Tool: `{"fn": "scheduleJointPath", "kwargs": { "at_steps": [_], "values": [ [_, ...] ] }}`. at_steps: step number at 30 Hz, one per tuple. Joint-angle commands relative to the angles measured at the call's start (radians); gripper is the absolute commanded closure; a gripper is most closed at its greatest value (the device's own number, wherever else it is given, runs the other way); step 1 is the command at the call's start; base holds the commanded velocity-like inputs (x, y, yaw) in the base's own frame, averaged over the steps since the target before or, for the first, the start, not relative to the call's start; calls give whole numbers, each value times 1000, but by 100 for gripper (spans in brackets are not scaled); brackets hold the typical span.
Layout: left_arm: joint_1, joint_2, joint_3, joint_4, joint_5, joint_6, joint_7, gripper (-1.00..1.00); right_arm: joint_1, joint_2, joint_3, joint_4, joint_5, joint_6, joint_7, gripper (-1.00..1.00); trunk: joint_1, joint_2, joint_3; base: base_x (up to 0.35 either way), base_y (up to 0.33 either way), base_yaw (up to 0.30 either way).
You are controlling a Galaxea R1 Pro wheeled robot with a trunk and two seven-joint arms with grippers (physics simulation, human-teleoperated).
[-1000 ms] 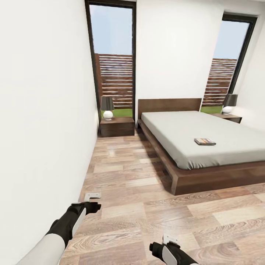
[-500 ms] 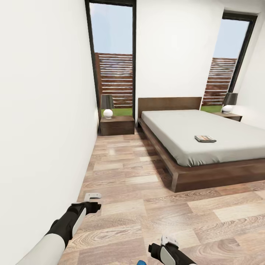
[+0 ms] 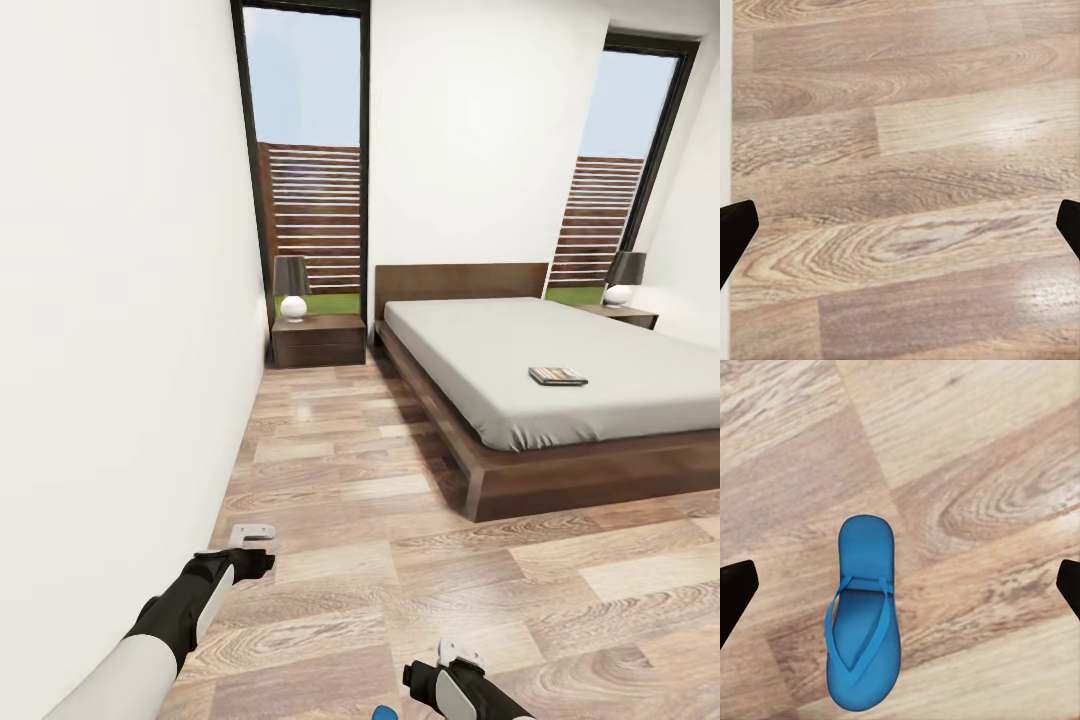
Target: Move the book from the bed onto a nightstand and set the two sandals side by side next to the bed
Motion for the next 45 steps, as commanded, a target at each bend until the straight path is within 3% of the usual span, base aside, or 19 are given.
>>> {"fn": "scheduleJointPath", "kwargs": {
  "at_steps": [1, 27, 32, 45],
  "values": [
    [0, 0, 0, -2, 1, 5, -1, -100, 0, 1, -5, -3, -1, 6, -4, -100, 0, 0, -1, 0, 0, 0],
    [0, 0, 0, -2, 1, 5, -1, -100, 0, 1, 2, -1, 1, 14, 41, -100, 0, 0, -1, 0, 0, 0],
    [0, 0, 0, -2, 1, 5, -1, -100, 0, 1, 22, -2, 1, 15, 80, -100, 0, 0, -1, 0, 0, 0],
    [0, 0, 0, -2, 1, 5, -1, -100, 0, 1, 46, -3, 1, 10, 107, -100, 0, 0, -1, 0, 0, 0]
  ]
}}
